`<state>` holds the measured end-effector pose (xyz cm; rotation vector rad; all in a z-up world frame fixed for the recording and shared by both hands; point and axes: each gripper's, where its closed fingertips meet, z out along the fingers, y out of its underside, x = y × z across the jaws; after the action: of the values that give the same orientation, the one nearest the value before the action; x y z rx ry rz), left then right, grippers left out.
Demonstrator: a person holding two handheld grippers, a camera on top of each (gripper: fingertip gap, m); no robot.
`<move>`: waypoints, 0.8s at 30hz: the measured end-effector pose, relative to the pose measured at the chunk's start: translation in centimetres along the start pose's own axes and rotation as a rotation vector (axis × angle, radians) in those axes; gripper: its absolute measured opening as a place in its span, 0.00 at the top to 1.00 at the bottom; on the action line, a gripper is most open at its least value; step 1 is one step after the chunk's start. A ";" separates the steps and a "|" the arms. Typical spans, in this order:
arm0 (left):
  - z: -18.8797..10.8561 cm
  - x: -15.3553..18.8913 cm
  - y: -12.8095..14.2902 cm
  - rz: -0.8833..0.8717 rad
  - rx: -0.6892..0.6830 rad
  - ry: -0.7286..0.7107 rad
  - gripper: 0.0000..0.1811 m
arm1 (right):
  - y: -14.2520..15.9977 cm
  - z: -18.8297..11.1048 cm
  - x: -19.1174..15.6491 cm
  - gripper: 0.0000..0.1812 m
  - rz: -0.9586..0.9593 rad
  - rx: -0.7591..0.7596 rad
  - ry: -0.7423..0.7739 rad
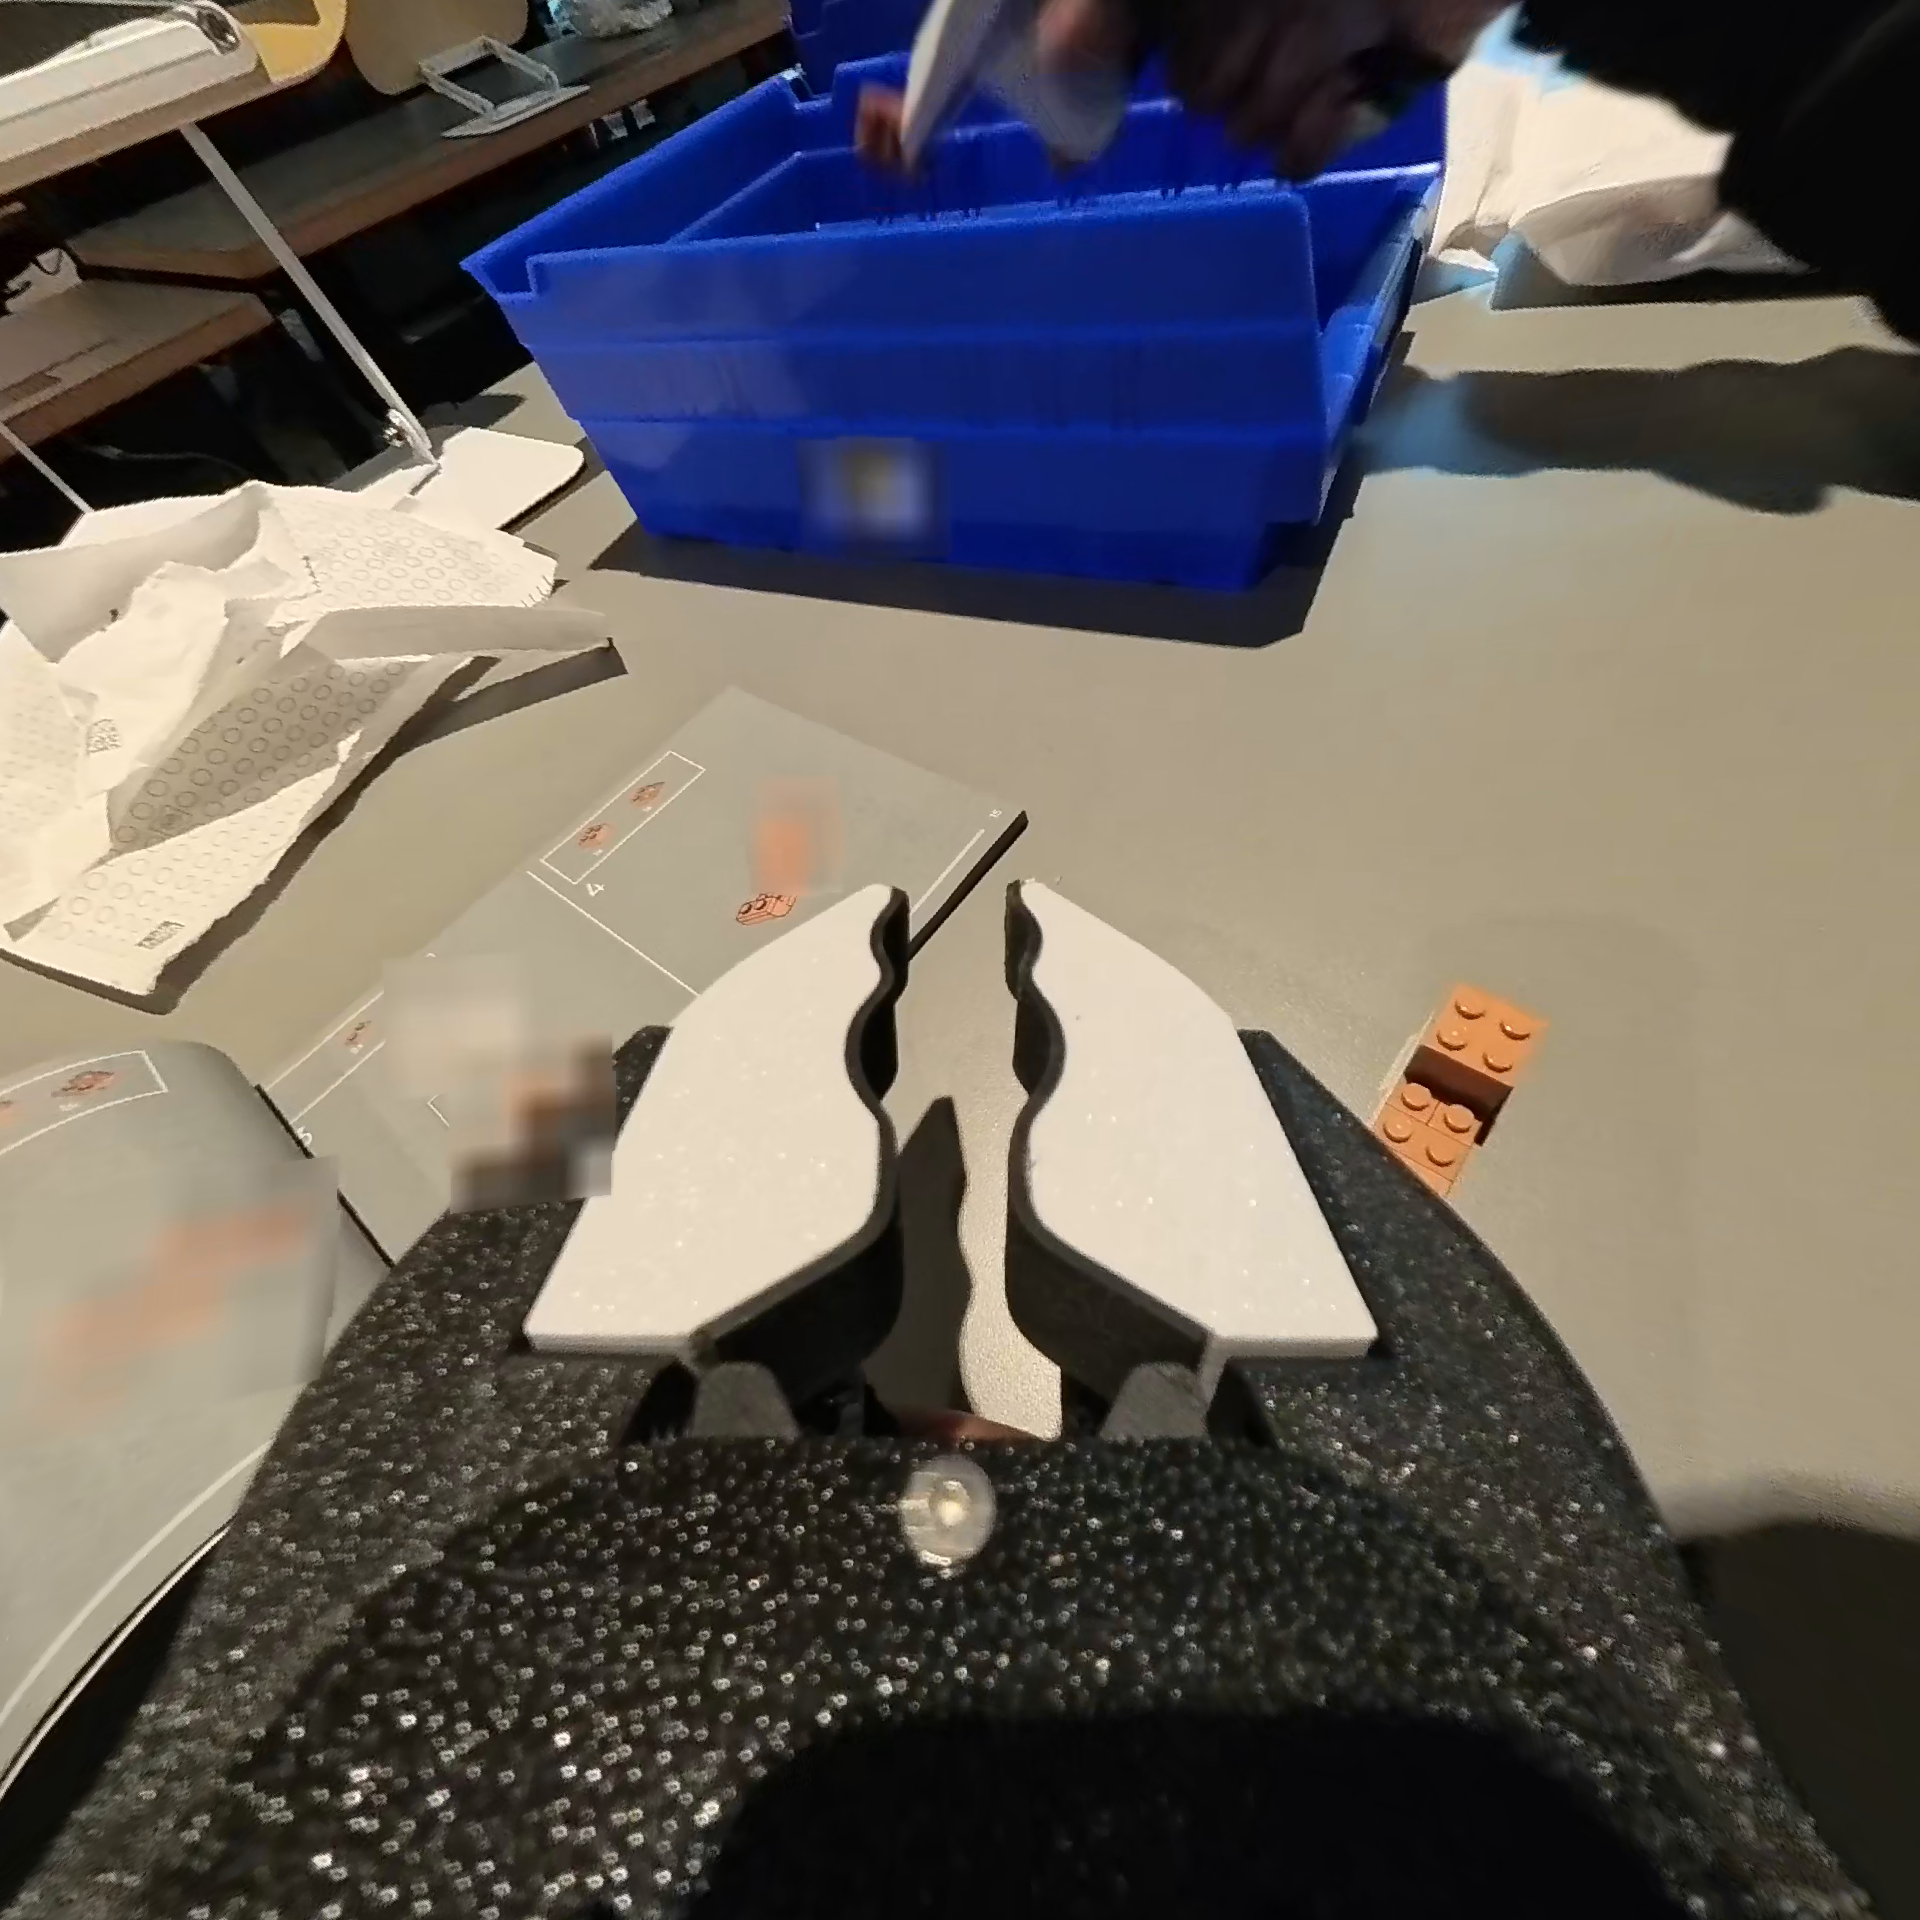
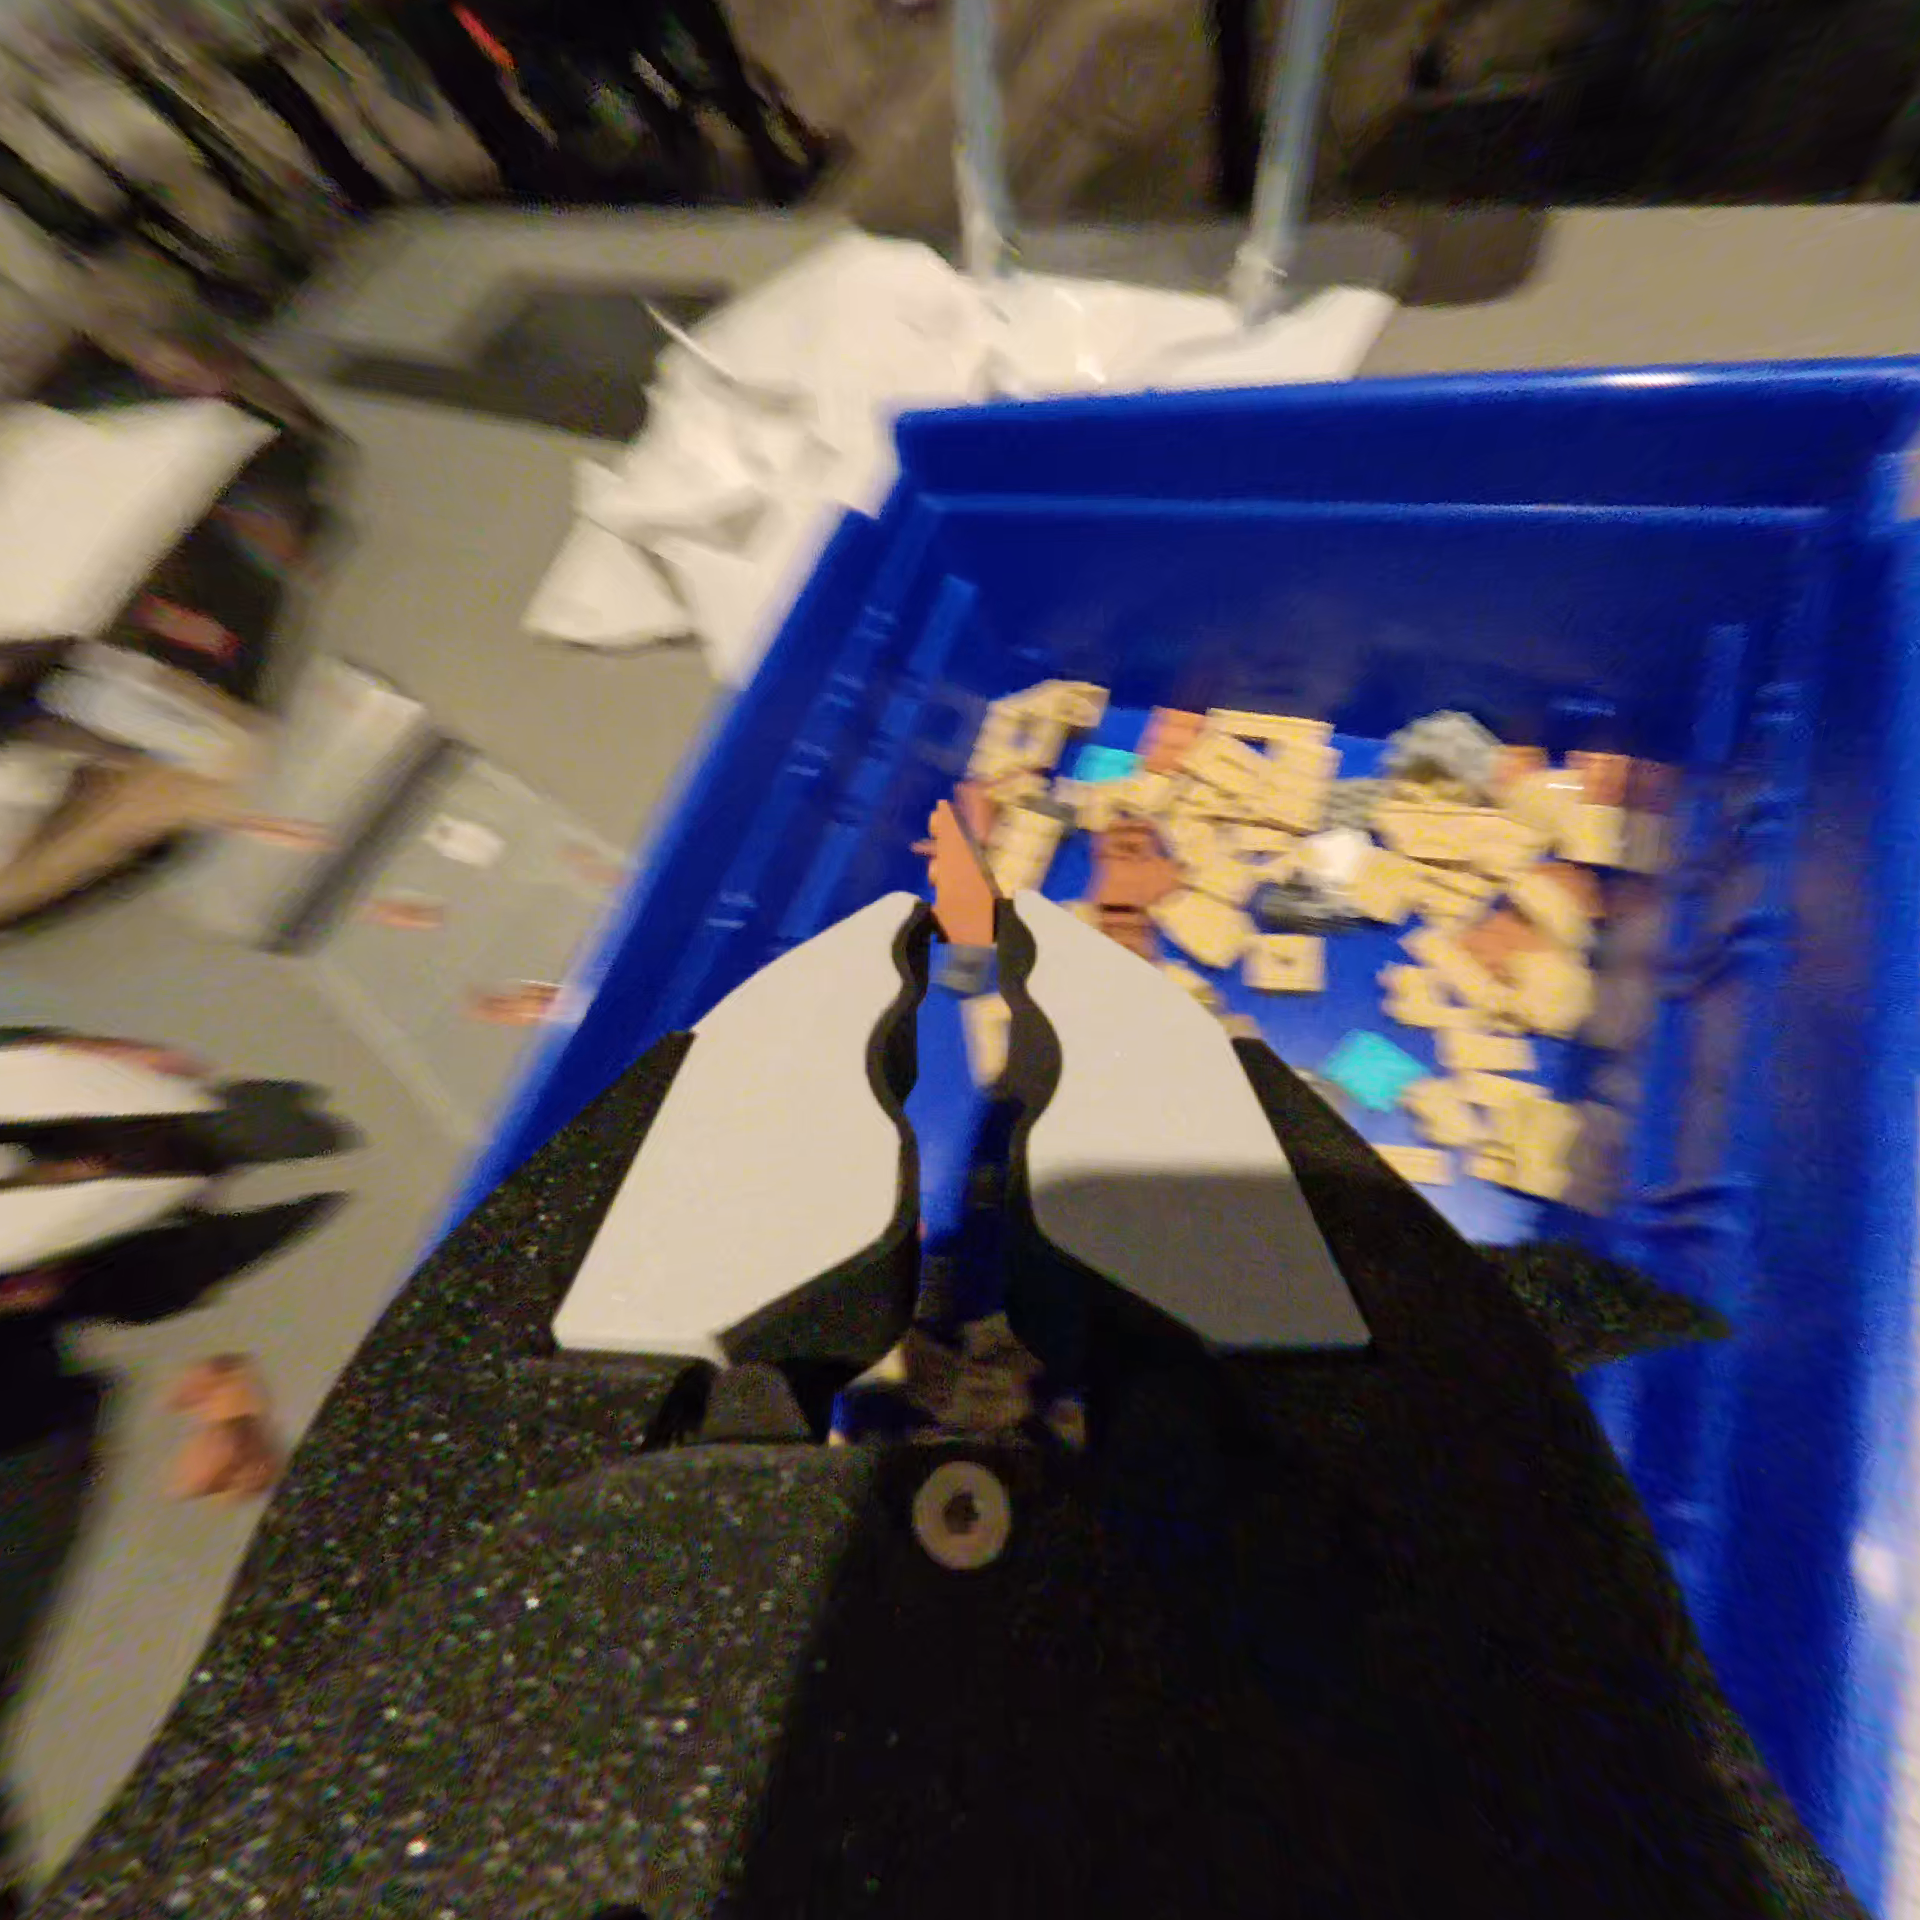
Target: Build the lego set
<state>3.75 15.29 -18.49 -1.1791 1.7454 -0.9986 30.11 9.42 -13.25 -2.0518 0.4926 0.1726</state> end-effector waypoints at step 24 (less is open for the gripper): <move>-2.6 4.9 -7.9 0.050 0.397 -0.014 0.85 | 8.4 -6.5 -25.9 0.94 0.201 0.174 -0.790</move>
<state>2.72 9.02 -11.17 -0.8820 1.4692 -1.2343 2.59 7.24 -8.37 -1.5918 0.1993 0.9769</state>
